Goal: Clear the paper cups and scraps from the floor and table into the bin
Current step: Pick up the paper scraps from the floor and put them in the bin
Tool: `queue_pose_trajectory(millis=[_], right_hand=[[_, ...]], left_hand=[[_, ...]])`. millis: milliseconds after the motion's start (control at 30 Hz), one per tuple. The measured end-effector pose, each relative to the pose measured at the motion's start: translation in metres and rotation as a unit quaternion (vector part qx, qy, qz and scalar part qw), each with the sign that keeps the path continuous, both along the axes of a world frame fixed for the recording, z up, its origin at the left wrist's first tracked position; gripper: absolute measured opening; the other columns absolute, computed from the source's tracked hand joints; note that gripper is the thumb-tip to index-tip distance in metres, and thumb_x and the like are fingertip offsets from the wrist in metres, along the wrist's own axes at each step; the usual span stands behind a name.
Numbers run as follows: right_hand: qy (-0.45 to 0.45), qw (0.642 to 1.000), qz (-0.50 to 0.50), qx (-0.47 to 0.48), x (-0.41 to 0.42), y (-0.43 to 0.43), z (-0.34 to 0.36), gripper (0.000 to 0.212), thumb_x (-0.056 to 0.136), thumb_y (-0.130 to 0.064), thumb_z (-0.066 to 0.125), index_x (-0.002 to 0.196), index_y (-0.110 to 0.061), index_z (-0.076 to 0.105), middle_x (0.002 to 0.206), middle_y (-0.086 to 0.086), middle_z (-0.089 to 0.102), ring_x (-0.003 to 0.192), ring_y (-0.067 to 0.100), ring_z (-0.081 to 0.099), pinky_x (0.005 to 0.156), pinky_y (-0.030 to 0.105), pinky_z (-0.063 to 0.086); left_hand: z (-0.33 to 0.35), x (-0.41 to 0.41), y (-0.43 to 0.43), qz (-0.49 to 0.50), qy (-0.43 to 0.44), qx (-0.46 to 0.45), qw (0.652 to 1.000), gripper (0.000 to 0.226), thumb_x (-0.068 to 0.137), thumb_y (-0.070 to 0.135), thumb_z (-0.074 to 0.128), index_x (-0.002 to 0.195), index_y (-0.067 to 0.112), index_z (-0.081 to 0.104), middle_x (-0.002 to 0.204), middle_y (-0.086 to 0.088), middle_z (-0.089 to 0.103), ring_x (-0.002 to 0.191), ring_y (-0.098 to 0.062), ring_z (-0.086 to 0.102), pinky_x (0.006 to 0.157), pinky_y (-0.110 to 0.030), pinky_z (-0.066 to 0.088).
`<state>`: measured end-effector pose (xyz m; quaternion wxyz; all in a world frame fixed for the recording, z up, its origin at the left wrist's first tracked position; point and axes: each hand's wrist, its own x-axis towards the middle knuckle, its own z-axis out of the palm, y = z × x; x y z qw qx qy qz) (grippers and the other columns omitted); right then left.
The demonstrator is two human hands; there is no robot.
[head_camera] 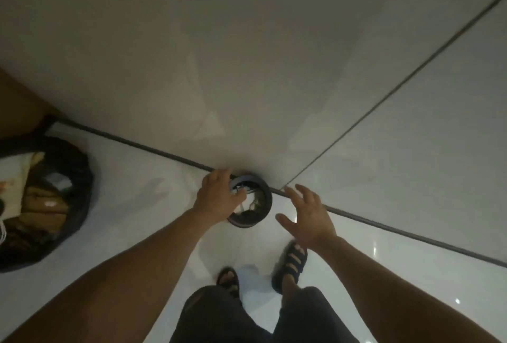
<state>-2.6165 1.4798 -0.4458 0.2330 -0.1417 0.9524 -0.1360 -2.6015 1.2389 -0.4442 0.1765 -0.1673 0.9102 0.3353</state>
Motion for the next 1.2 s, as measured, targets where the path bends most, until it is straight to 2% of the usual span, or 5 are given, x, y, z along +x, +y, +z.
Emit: queue_pose_trajectory(millis=[167, 300, 500, 767, 1200], right_hand=[[0.023, 0.989, -0.145, 0.005, 0.053, 0.086, 0.051, 0.074, 0.089, -0.063, 0.049, 0.152, -0.036, 0.02, 0.159, -0.002, 0.017, 0.145, 0.02, 0.016, 0.114, 0.041, 0.032], [0.047, 0.966, -0.256, -0.007, 0.097, 0.166, 0.083, 0.072, 0.09, -0.06, 0.05, 0.151, -0.035, 0.022, 0.159, -0.003, 0.017, 0.145, 0.018, 0.014, 0.113, 0.037, 0.031], [0.09, 0.912, -0.4, 0.004, 0.191, 0.294, 0.116, 0.073, 0.09, -0.062, 0.048, 0.152, -0.034, 0.021, 0.16, -0.001, 0.016, 0.146, 0.019, 0.013, 0.114, 0.038, 0.03], [0.108, 0.832, -0.544, 0.015, 0.34, 0.444, 0.142, 0.074, 0.091, -0.061, 0.047, 0.153, -0.033, 0.019, 0.161, 0.0, 0.013, 0.147, 0.021, 0.011, 0.115, 0.041, 0.028], [0.138, 0.686, -0.715, 0.014, 0.485, 0.625, 0.159, 0.073, 0.091, -0.059, 0.05, 0.153, -0.032, 0.022, 0.16, 0.0, 0.013, 0.147, 0.02, 0.01, 0.115, 0.04, 0.027]], left_hand=[[0.056, 0.0, 0.064, -0.138, -0.01, -0.005, 0.99, 0.074, 0.088, 0.051, 0.054, 0.149, 0.021, 0.023, 0.154, -0.004, 0.022, 0.141, -0.024, 0.016, 0.114, -0.037, 0.022], [0.09, -0.001, 0.154, -0.271, 0.011, -0.015, 0.962, 0.076, 0.089, 0.052, 0.051, 0.15, 0.02, 0.018, 0.157, -0.003, 0.015, 0.142, -0.024, 0.012, 0.117, -0.035, 0.015], [0.138, 0.018, 0.325, -0.424, 0.073, -0.032, 0.902, 0.075, 0.09, 0.052, 0.05, 0.151, 0.021, 0.017, 0.157, -0.003, 0.015, 0.143, -0.022, 0.012, 0.116, -0.036, 0.018], [0.168, 0.13, 0.551, -0.582, 0.124, -0.024, 0.804, 0.073, 0.089, 0.048, 0.054, 0.149, 0.02, 0.023, 0.155, -0.005, 0.019, 0.142, -0.023, 0.014, 0.116, -0.037, 0.019], [0.176, 0.235, 0.817, -0.733, 0.126, -0.018, 0.668, 0.072, 0.09, 0.049, 0.052, 0.15, 0.022, 0.021, 0.157, -0.001, 0.016, 0.144, -0.021, 0.01, 0.116, -0.04, 0.021]])
